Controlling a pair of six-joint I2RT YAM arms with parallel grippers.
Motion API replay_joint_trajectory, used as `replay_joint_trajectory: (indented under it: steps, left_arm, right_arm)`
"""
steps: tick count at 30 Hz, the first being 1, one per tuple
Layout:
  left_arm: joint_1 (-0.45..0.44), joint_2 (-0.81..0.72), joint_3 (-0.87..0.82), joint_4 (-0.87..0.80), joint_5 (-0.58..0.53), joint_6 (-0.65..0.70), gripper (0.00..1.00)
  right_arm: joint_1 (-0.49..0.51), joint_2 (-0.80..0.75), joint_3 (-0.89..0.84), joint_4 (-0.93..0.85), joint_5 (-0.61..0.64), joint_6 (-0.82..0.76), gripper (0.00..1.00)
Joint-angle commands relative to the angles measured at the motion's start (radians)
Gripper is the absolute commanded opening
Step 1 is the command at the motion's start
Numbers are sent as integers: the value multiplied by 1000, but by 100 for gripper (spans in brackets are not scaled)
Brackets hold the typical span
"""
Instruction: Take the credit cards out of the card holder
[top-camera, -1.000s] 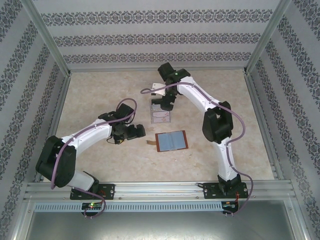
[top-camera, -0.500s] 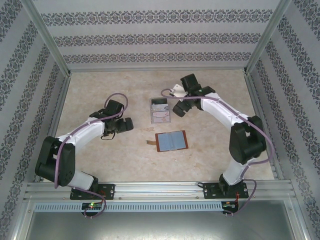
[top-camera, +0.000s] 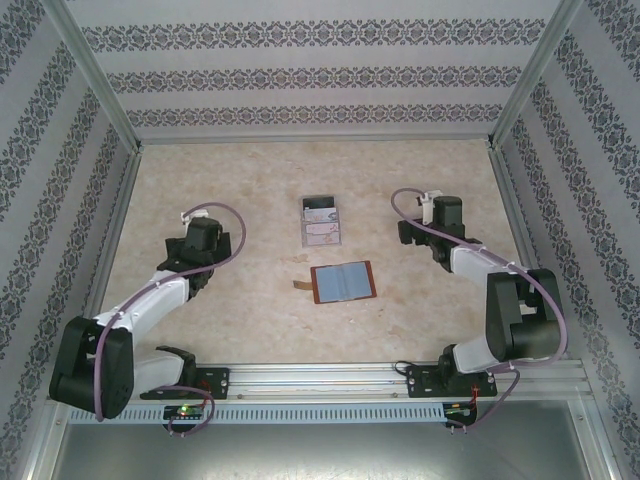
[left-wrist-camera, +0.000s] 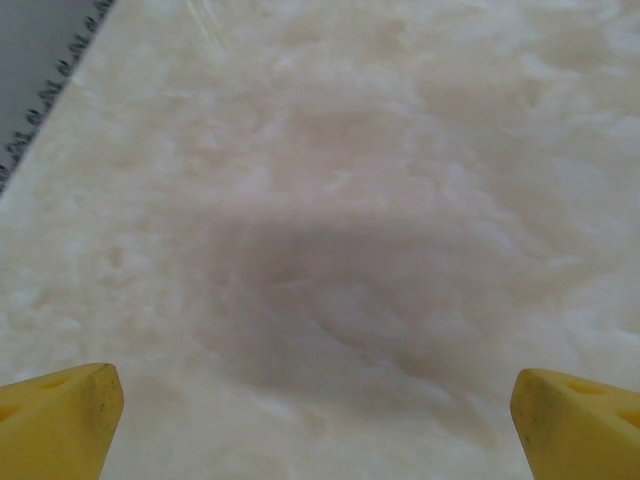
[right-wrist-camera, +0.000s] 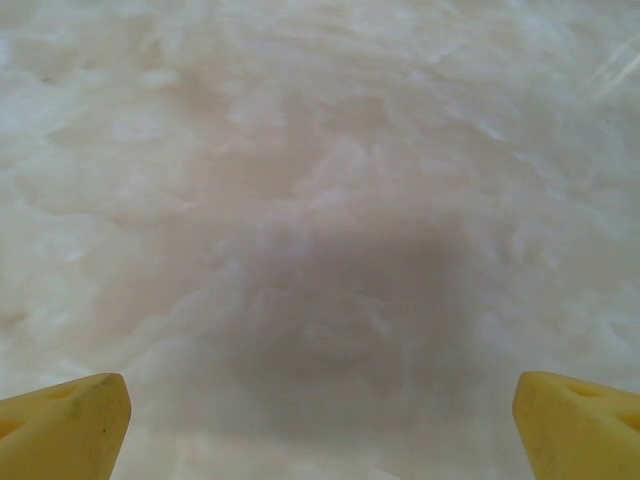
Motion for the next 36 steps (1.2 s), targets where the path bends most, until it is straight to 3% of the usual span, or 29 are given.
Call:
replay_joint_trajectory:
  steps: [1,7,9,13,15,16,18,29,36]
  left_arm:
    - [48,-3,-100,396,-4,126,100]
    - [123,178,-201,833,135,159,100]
    - [136,195,-161,775,161,170,100]
    - [196,332,-165,934,252,152,100]
    - [202,330,-138,850,307,153,100]
    - [203,353,-144,899,307,156,100]
    - [203,393,-184,1016,333,166,100]
    - [188,389,-165,965,296,179,100]
    - [183,384,-200,1029,347,203,100]
  right_arm:
    - [-21,18,-61,294,-9,71,98]
    - [-27,5,-134,419,-11,75,98]
    - [-27,-3,-168,468,-24,71,98]
    - [-35,2,-211,552,-35,80,98]
    - [-37,30,-246,649,-11,90,98]
    - [-36,42,-263,694,1,95,98]
    - [-35,32,-254,652,2,91,98]
    - [-35,33,-257,667,3,92,98]
    - [-35,36,-257,667,2,91,98]
